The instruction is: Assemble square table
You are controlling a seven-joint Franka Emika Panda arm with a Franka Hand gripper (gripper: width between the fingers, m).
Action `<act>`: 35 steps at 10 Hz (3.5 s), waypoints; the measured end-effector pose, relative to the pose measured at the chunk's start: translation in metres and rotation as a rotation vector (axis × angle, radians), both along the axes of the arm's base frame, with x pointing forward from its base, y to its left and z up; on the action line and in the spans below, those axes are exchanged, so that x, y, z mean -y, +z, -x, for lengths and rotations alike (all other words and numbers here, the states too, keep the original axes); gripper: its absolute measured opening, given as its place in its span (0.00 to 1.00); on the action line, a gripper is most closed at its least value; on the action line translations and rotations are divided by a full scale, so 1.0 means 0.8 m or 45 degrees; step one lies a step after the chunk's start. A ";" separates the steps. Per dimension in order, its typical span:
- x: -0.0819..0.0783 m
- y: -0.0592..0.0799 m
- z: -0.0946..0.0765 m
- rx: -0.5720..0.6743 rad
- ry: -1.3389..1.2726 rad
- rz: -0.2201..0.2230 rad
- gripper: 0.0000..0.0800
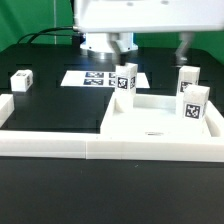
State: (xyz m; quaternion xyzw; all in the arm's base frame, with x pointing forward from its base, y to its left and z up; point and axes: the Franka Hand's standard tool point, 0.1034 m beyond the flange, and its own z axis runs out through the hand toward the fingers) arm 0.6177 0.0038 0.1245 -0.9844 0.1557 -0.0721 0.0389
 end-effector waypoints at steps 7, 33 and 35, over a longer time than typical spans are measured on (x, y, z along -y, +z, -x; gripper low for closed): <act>0.081 -0.007 0.021 -0.007 0.404 0.003 0.81; 0.265 -0.107 0.257 -1.282 0.358 -0.270 0.81; 0.264 -0.108 0.260 -1.288 0.358 -0.274 0.81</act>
Offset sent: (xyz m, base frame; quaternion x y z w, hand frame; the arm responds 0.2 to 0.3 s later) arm 0.0000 0.0000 0.0000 0.0000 0.0000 -0.1938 0.9810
